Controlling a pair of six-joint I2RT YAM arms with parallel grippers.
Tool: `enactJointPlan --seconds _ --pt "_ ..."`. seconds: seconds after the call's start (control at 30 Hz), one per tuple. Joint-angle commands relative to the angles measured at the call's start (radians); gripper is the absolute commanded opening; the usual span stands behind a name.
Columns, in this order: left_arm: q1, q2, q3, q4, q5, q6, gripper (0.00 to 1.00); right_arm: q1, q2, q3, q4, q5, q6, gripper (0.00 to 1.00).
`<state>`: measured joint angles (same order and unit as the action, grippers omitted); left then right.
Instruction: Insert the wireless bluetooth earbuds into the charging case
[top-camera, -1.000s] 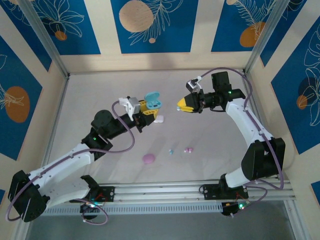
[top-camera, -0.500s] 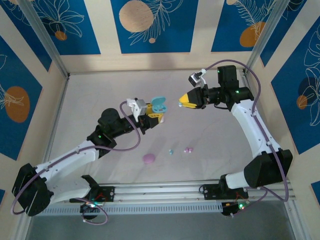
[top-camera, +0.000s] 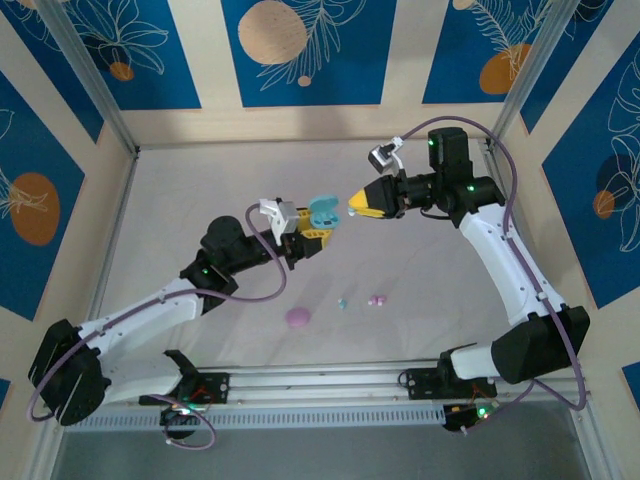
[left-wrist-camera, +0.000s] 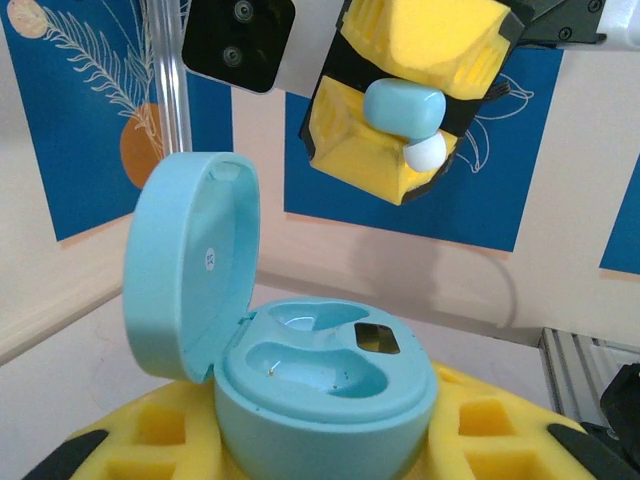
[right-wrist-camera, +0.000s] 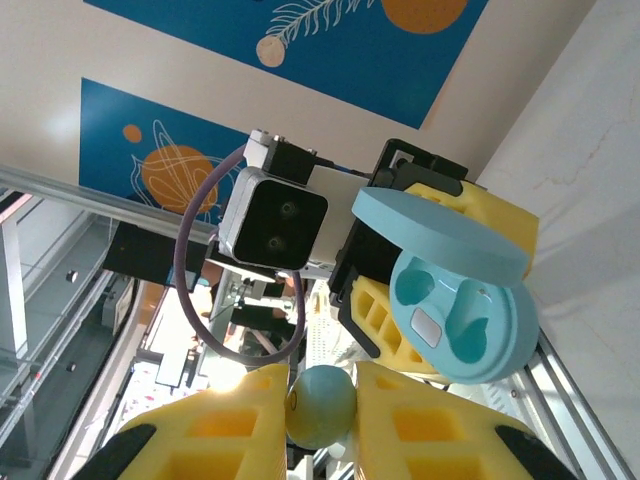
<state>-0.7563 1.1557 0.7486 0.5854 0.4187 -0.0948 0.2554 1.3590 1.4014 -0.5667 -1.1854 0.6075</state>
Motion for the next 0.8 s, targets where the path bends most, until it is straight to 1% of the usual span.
enactJointPlan --seconds 0.0,0.2,0.53,0.77 --pt "-0.012 0.005 0.049 0.056 0.037 0.022 0.26 0.009 -0.019 0.026 0.003 -0.007 0.009 0.21" --pt "-0.013 0.008 0.051 0.083 0.048 0.013 0.26 0.024 -0.020 0.017 0.004 0.018 -0.009 0.21" --pt "-0.018 0.007 0.049 0.093 0.058 0.009 0.26 0.056 -0.021 0.011 0.042 0.106 0.002 0.21" --pt "-0.020 0.009 0.046 0.114 0.057 -0.001 0.26 0.081 -0.021 0.005 0.027 0.182 -0.030 0.21"
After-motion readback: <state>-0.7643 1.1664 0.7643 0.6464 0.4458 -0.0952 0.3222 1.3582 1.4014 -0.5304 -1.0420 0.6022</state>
